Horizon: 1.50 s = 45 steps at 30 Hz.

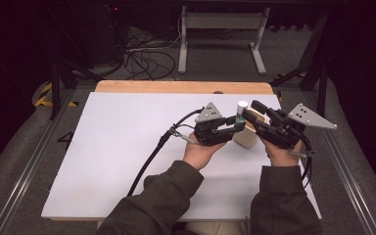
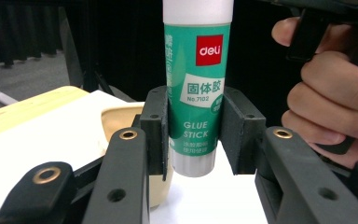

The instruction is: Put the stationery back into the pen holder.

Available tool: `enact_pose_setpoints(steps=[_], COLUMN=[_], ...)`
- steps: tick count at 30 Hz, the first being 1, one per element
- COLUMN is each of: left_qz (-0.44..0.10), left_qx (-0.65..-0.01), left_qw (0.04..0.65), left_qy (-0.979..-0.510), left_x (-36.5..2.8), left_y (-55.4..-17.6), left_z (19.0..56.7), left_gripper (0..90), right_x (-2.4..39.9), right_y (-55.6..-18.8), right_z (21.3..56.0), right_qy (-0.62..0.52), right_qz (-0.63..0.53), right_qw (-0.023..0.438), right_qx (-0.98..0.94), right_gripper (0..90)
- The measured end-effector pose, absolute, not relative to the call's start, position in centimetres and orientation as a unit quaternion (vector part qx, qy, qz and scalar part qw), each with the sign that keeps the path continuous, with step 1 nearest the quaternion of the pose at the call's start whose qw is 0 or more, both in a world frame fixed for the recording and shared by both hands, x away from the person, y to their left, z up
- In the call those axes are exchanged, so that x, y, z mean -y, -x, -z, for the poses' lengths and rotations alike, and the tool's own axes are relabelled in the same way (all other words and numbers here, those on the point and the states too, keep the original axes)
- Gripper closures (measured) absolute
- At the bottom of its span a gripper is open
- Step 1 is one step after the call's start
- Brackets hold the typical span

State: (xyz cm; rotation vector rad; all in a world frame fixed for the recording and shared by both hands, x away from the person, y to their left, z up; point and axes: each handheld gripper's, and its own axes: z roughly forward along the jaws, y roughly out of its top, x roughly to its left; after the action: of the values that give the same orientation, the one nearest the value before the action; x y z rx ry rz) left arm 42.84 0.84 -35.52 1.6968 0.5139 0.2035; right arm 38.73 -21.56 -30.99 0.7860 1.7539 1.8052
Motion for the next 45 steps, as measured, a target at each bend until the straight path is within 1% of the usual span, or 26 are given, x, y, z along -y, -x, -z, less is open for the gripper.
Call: enact_pose_setpoints(steps=[13,17,23,29,33,45], left_qz=[-0.110,-0.117,-0.113,-0.112,-0.120,-0.136], left_qx=[-0.218,-0.215,-0.227,-0.234,-0.229,-0.229], left_qw=[0.620,0.618,0.628,0.631,0.629,0.624], left_qy=[-0.745,-0.747,-0.735,-0.732,-0.734,-0.734], left_x=[0.7,1.3,1.8,2.4,3.0,4.4], left_y=[-43.9,-44.3,-45.2,-46.0,-46.3,-47.2], left_z=[35.3,35.2,35.6,36.0,36.1,36.7], left_gripper=[65.7,65.7,65.7,65.6,65.6,65.5], right_x=[23.5,24.2,25.2,25.6,25.7,26.0], right_y=[-38.2,-37.9,-37.7,-37.5,-37.5,-37.6], right_z=[30.9,30.9,31.0,31.0,31.1,31.2], right_qy=[-0.287,-0.290,-0.292,-0.287,-0.289,-0.291], right_qz=[-0.666,-0.670,-0.671,-0.677,-0.673,-0.673], right_qw=[0.256,0.257,0.258,0.254,0.253,0.252], right_qx=[-0.639,-0.633,-0.630,-0.628,-0.632,-0.632], right_gripper=[41.3,39.9,38.3,33.4,32.0,32.3])
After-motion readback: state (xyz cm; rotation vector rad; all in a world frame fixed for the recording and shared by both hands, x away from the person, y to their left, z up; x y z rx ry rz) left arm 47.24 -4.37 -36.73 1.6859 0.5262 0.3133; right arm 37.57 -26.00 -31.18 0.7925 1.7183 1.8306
